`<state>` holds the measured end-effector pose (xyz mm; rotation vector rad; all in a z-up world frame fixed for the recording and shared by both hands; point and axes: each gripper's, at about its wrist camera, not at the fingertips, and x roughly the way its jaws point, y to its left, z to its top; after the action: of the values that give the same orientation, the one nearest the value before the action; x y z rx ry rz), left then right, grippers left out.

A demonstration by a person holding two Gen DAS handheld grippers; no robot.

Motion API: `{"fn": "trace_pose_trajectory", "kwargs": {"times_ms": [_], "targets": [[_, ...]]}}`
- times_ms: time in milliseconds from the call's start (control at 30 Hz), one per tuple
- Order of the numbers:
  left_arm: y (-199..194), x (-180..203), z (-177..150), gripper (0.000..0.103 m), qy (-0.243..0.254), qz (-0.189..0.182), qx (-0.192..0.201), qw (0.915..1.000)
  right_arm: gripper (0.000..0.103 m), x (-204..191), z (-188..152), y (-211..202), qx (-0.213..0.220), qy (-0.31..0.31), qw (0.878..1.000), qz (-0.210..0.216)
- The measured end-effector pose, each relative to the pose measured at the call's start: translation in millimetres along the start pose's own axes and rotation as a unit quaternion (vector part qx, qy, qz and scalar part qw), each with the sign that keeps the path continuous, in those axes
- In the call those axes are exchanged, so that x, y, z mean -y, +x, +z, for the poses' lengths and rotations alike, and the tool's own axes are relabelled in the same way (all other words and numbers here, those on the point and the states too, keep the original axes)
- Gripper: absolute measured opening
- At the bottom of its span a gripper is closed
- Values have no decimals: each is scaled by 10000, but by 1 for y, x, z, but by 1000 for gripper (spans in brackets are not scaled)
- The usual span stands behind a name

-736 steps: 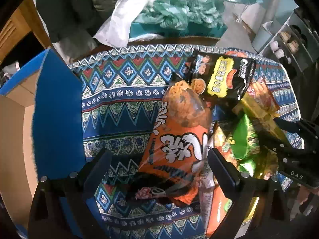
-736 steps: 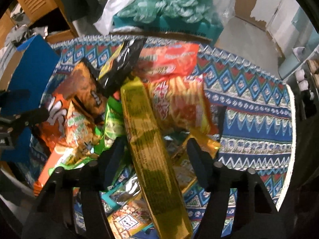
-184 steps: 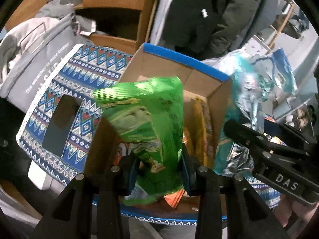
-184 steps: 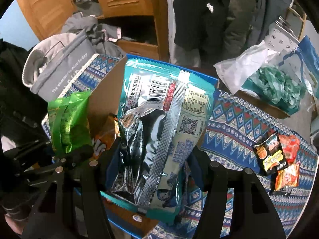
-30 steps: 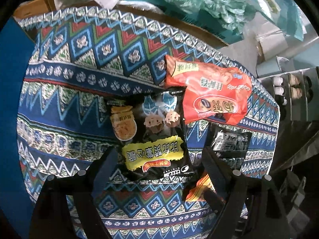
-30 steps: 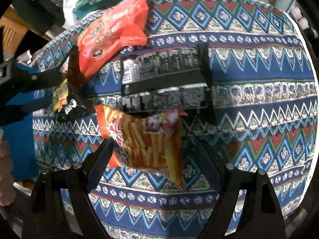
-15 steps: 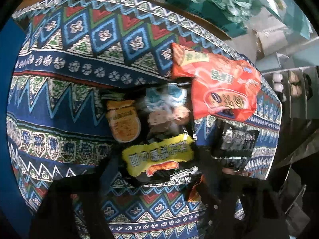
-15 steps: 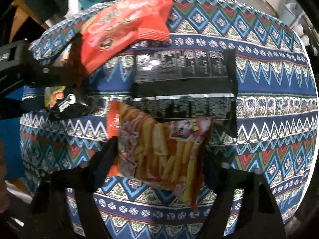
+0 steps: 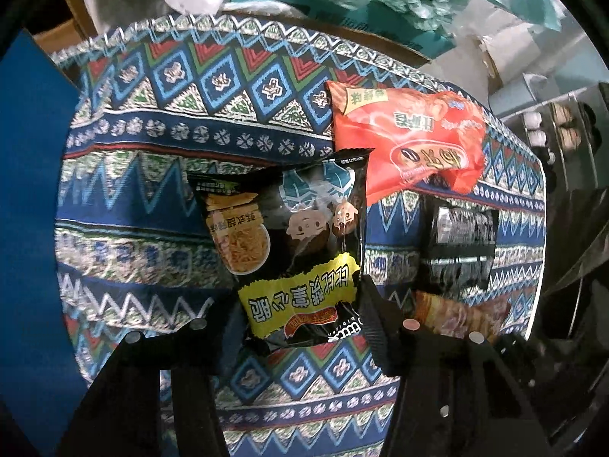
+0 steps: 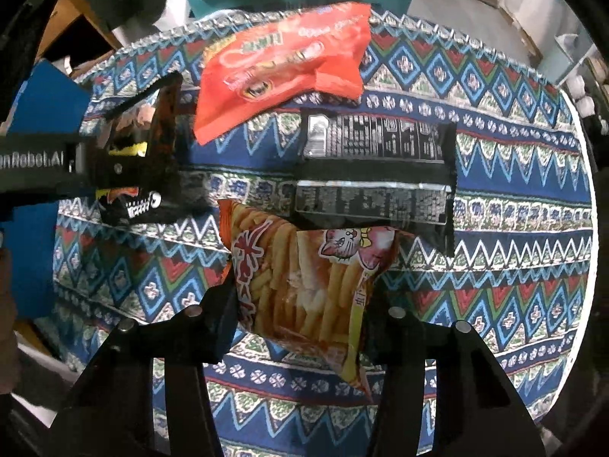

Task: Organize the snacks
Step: 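Lift both held bags and carry them over the cardboard box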

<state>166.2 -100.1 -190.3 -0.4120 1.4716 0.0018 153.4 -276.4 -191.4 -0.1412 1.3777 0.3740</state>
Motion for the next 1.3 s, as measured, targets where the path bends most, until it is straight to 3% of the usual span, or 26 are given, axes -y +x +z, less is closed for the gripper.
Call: {"fn": "trace_pose_trajectory", "kwargs": {"times_ms": [267, 467, 733, 1033, 1300], "targets": [[-43, -4, -16, 56, 405, 227, 452, 9979, 50, -1, -2, -32, 241, -16, 9997, 59], [-76, -8, -31, 56, 637, 199, 678, 9955, 50, -11, 0, -60, 540, -200, 9983, -64], [-121, -13, -53, 55, 1082, 331, 1204, 9862, 50, -26, -2, -101, 871, -174, 9956, 311], [-162, -55, -70, 55, 1055, 452, 1633, 9799, 50, -71, 7, -120, 1063, -371, 9912, 694], [-189, -116, -68, 55, 593, 531, 1888, 9788, 50, -128, 25, -121, 1071, -718, 9868, 982]]}}
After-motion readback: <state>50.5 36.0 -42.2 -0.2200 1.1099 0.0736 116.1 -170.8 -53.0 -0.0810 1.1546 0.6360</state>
